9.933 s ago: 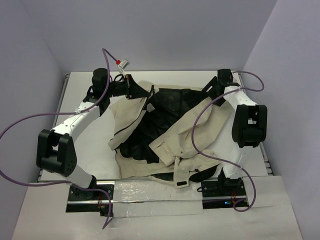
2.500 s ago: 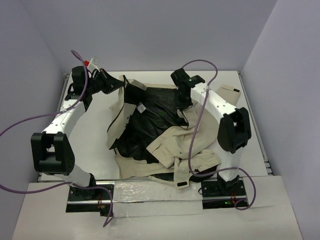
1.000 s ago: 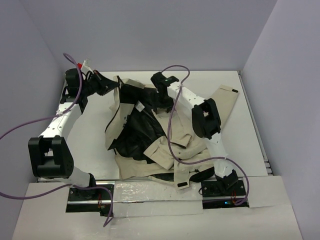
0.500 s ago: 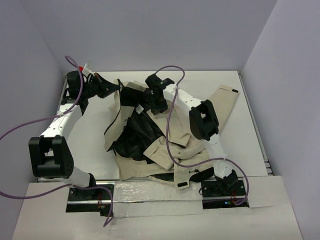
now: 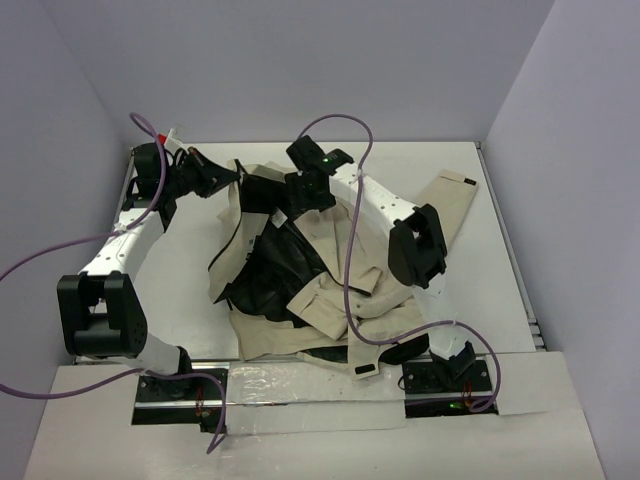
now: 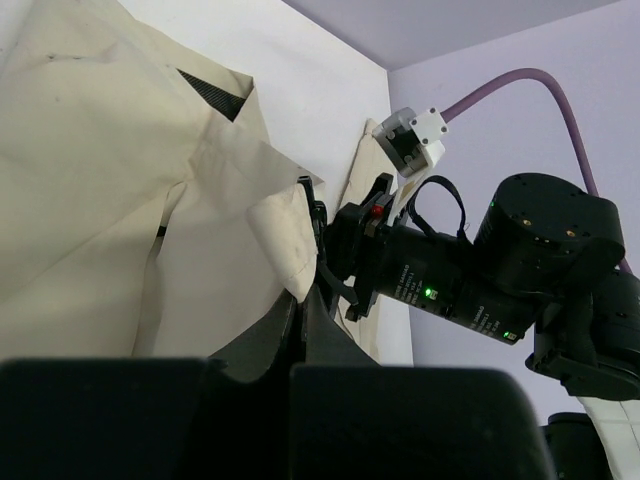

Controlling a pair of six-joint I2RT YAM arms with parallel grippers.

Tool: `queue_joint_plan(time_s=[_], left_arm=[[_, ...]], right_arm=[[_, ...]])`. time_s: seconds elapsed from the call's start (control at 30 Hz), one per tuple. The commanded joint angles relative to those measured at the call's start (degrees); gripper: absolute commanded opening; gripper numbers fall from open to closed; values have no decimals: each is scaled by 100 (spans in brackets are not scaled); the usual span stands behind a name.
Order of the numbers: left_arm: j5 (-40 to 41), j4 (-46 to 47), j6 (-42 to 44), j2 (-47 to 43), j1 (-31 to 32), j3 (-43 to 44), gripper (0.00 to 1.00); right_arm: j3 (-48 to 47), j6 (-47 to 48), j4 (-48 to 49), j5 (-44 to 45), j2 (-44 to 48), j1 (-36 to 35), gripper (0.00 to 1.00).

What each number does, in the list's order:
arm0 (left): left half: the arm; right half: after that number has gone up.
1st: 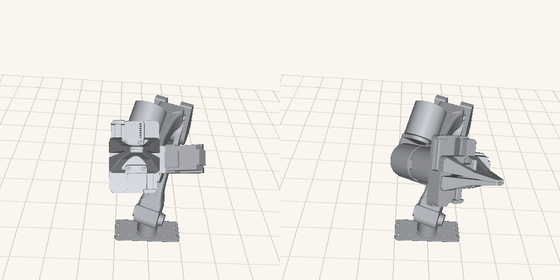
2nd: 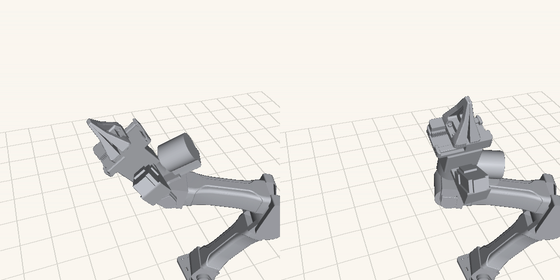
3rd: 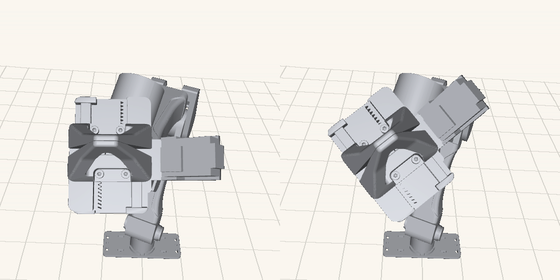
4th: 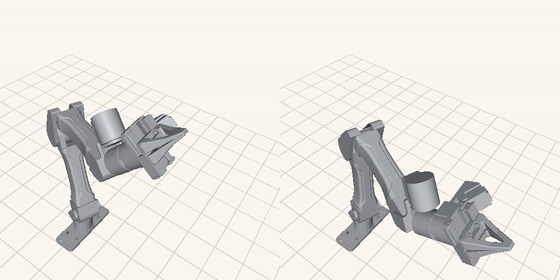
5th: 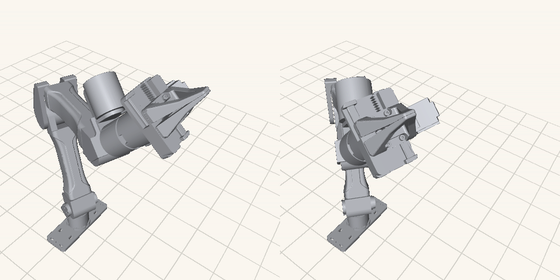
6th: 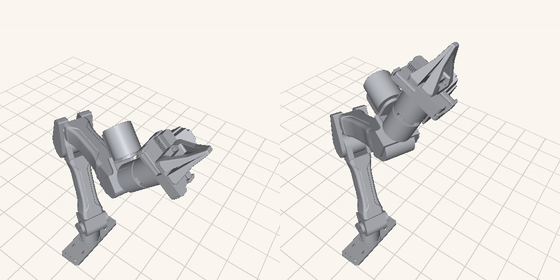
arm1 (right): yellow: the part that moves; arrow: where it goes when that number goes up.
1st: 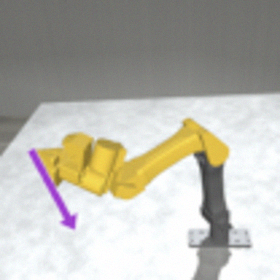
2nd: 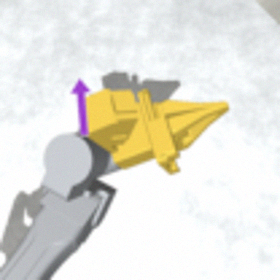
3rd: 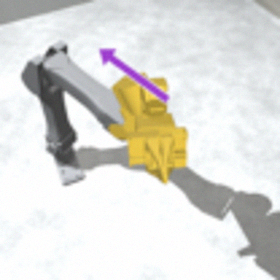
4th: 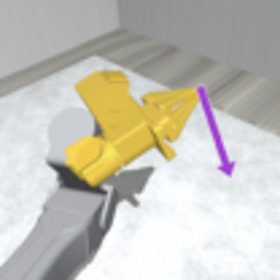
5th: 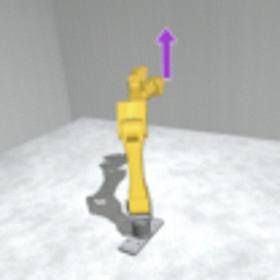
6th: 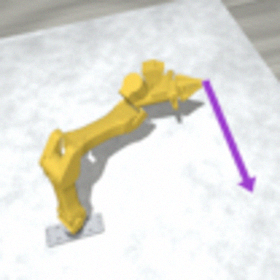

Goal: Zip up the jacket

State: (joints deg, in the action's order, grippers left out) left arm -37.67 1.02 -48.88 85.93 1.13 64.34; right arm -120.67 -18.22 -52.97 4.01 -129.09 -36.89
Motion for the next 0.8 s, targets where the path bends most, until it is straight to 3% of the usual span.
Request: queue_joint_plan(time_s=[0.0,0.47,0.6,0.77], left_arm=[[9,105,46,-234,-33,44,0],[50,91,46,-261,-33,52,0],[79,71,60,-305,-33,35,0],[58,153,2,-296,-33,-9,0]], right_arm=[[-113,89,166,158,155,-72,68],[-351,161,182,-24,-733,-64,71],[-305,135,231,-145,-799,-70,64],[-301,88,307,-333,-758,-61,37]])
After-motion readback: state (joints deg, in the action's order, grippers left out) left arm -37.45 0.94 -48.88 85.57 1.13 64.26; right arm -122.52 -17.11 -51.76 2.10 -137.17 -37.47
